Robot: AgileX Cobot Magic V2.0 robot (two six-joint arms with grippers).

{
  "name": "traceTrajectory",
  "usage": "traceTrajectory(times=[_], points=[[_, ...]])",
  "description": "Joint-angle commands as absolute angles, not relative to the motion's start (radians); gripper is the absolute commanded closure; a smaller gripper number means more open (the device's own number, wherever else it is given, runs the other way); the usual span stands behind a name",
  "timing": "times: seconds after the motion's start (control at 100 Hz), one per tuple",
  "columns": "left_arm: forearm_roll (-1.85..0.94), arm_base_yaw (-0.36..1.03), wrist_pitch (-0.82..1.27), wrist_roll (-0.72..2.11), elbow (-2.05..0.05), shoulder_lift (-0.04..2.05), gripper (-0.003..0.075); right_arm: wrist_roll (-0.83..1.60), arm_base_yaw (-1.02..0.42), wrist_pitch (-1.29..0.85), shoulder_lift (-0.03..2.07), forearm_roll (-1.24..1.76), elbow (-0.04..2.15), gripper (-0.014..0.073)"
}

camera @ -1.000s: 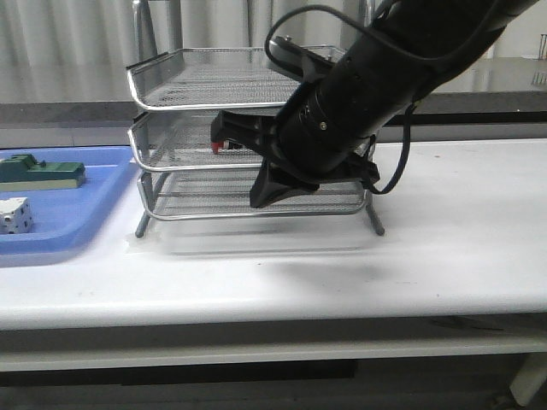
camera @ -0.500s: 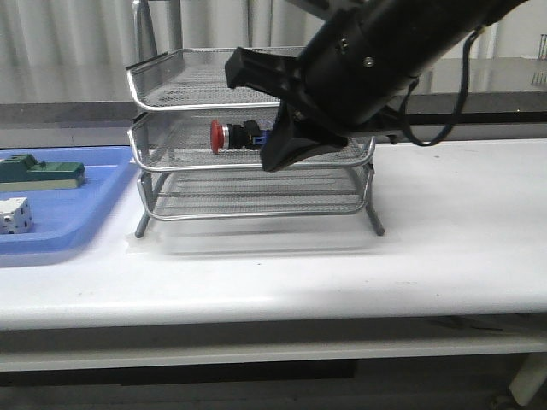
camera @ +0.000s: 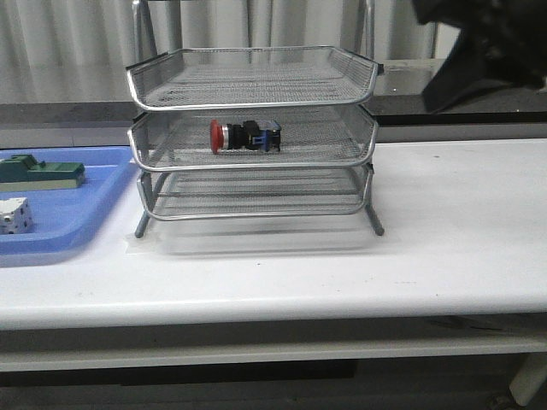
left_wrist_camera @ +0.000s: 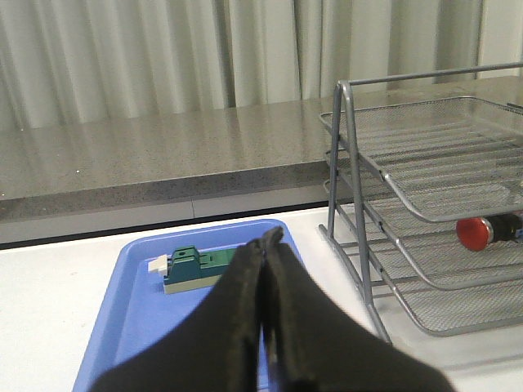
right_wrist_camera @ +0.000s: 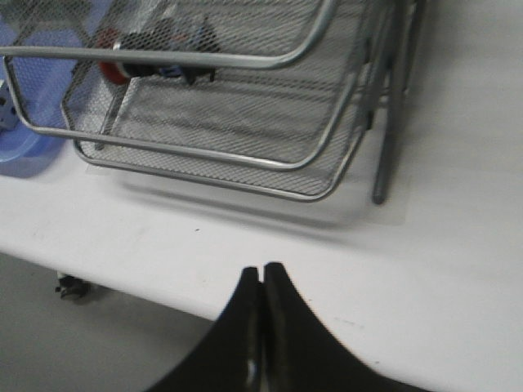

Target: Place button on rack with both arms

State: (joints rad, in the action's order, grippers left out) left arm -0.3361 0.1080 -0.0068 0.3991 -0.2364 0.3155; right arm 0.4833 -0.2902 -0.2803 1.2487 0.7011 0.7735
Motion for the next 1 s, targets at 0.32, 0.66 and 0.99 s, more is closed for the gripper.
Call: traceTrajectory(times=[0.32,0.66,0.99], points=[[-0.346,0.109,-0.085,0.388,-0.265,0.321,0.0741,0.496,-0.169,-0.312,0.826,0.58,0.689,0.0654],[-0.346,0.109,-0.085,0.388,-0.265,0.321,0.0741,0.496,-0.073,-0.434,0.553,0.467,0.656,0.0654],[-0.346,0.109,-0.085,0.388,-0.265,0.321,0.0741,0.496,-0.073,-0.477,0.497,0.467,0.656,0.0654]])
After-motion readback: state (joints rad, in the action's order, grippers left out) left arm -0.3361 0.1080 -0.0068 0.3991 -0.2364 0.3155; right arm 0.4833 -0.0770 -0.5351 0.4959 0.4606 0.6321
